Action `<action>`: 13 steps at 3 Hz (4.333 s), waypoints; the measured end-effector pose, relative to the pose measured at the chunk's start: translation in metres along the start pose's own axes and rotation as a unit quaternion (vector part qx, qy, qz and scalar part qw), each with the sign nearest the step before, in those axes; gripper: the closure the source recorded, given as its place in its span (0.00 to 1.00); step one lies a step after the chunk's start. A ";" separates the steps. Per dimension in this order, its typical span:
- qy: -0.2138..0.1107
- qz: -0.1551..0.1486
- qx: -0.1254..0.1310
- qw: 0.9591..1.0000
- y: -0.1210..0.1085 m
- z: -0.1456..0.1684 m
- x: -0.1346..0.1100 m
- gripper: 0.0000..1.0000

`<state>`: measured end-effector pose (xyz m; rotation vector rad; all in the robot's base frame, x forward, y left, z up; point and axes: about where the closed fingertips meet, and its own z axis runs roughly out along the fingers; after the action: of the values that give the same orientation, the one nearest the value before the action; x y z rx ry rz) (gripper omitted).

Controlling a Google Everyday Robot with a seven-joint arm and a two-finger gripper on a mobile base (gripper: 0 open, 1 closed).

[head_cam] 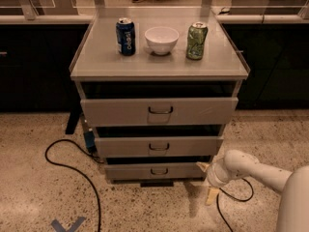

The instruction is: Open bottom drawer

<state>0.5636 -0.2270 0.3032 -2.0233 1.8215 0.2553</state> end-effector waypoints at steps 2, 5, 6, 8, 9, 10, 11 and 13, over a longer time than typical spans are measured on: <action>-0.002 0.016 -0.009 1.000 -0.014 0.023 0.010 0.00; -0.035 0.051 -0.034 0.998 -0.004 0.109 0.014 0.00; -0.051 0.006 0.045 0.998 -0.004 0.083 -0.012 0.00; -0.058 0.016 0.040 0.997 -0.002 0.117 -0.021 0.00; -0.057 0.041 0.081 0.994 -0.061 0.138 -0.018 0.00; -0.057 0.041 0.081 0.994 -0.061 0.138 -0.018 0.00; -0.059 0.045 0.081 0.994 -0.072 0.152 -0.020 0.00; -0.074 0.060 0.123 0.988 -0.105 0.163 -0.020 0.00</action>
Offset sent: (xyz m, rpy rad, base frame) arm 0.0799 0.0027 -0.0896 0.0200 0.1168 -0.1009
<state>0.6852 -0.1341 0.1823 -1.6871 1.7879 0.1979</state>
